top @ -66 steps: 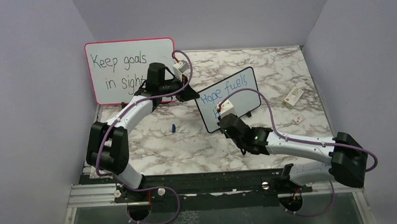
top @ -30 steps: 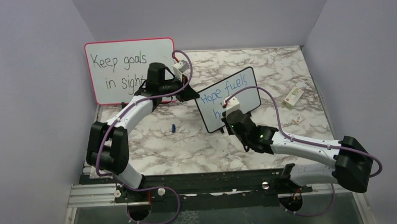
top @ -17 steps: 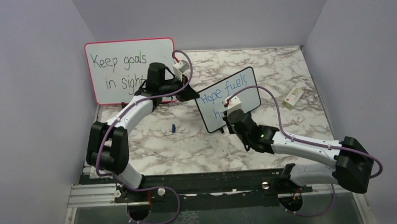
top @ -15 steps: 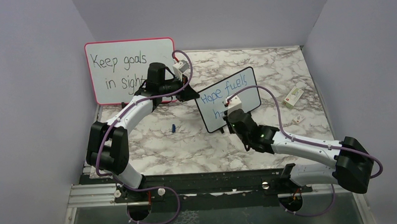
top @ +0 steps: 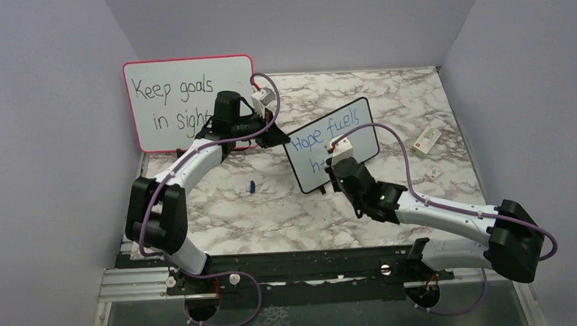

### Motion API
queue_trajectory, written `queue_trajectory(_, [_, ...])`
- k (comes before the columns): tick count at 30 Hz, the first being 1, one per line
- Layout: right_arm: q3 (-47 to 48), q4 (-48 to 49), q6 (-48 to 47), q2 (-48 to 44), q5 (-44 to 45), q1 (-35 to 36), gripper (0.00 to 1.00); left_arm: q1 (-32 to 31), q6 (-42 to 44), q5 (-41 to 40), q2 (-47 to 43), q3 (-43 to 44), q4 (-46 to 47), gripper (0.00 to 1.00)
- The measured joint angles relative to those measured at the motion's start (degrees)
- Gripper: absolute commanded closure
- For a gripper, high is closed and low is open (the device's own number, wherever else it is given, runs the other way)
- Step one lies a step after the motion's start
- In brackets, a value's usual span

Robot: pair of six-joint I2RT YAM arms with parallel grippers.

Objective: Write a sentence on the whiteboard

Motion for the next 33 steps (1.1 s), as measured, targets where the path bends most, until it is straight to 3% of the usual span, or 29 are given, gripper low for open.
queue_trajectory(33, [0.00, -0.02, -1.49, -0.26, -4.90, -0.24, 0.99, 0.00, 0.04, -0.13, 0.00, 0.00, -0.09, 1.00])
